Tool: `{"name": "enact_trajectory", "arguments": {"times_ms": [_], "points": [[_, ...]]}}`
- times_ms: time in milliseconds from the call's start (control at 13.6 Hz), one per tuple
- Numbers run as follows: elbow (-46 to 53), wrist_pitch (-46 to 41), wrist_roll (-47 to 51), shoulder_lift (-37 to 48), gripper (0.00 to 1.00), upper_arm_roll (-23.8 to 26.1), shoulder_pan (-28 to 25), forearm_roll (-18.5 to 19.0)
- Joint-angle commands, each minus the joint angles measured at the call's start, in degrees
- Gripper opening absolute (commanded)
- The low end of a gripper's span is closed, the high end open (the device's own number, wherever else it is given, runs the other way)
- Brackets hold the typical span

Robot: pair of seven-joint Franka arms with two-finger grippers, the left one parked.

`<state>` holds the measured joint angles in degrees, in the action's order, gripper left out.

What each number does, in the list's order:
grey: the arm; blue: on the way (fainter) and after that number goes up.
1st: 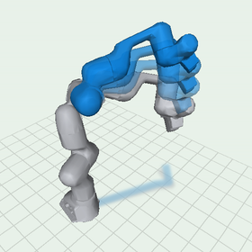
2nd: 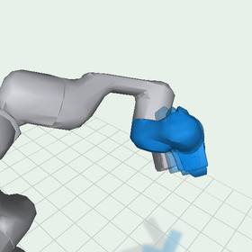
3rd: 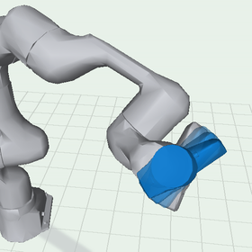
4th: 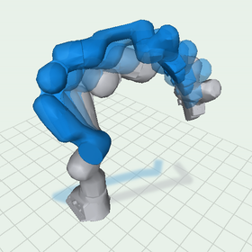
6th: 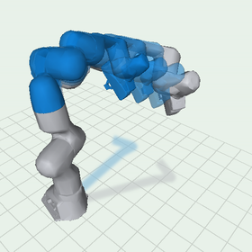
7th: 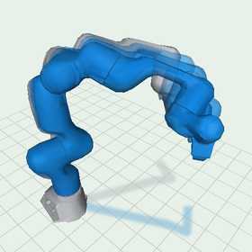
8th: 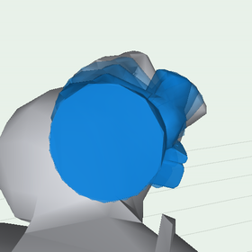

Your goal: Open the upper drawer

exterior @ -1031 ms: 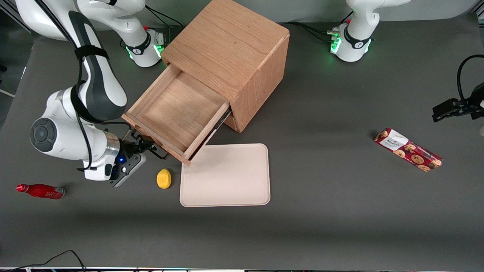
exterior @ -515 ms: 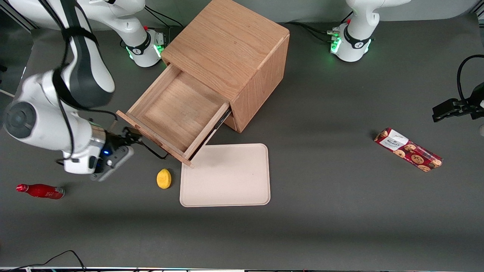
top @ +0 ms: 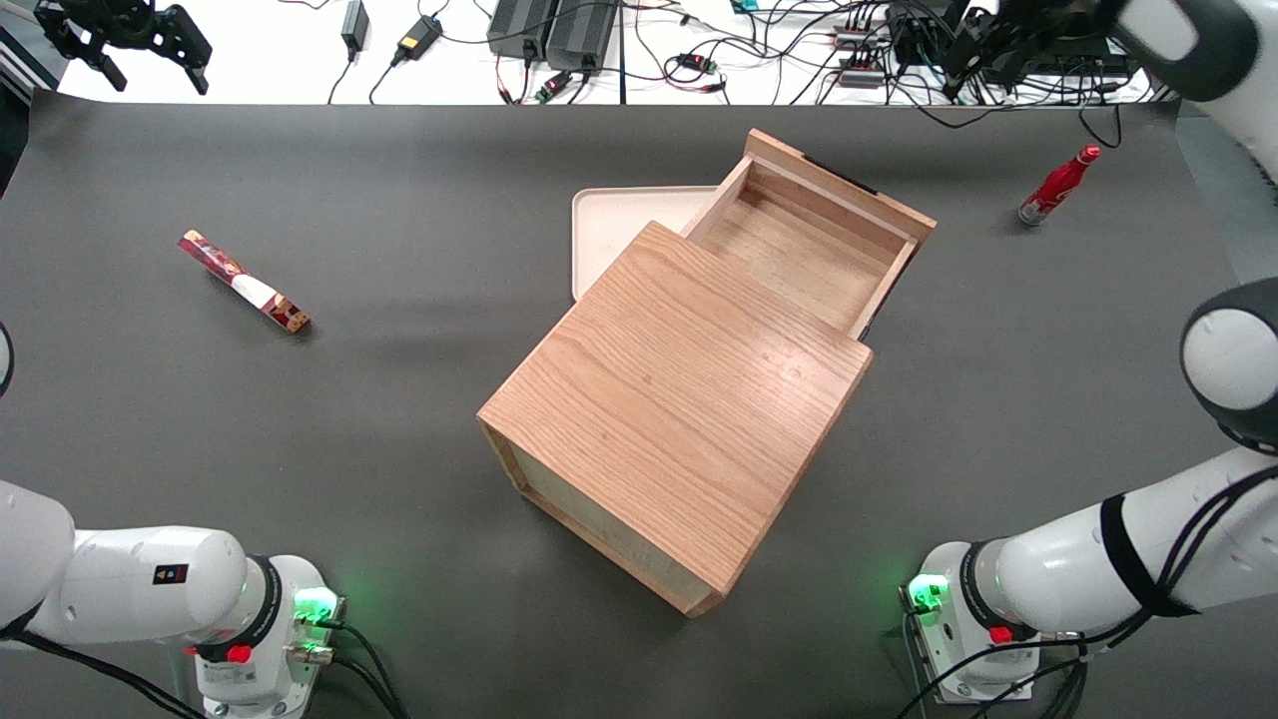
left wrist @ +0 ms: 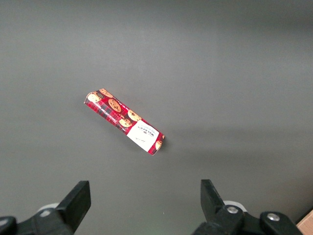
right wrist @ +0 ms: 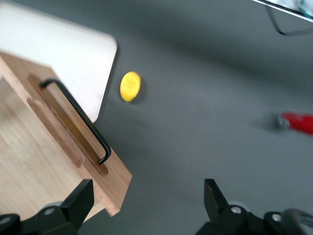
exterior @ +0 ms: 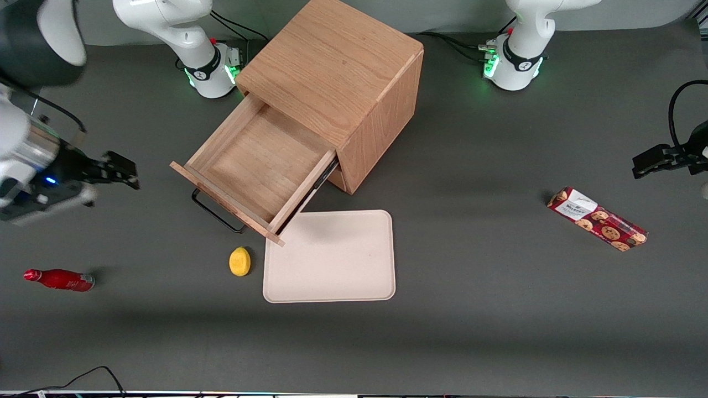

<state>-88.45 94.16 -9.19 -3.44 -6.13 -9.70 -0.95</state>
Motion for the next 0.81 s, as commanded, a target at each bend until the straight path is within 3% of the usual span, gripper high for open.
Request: {"name": "enact_trajectory", "arguments": {"times_ms": [0, 147, 294, 736], "points": [[-1.4, -2.7, 13.2, 5.7, 1.00, -1.9, -1.3, 1.7], [-1.4, -7.0, 15.2, 8.5, 1.00, -2.2, -1.4, 2.0], [-1.4, -10.3, 15.3, 10.6, 1.00, -2.2, -1.4, 4.5], [-1.5, -13.9, 15.4, 12.2, 1.00, -3.3, -1.4, 4.8]]}}
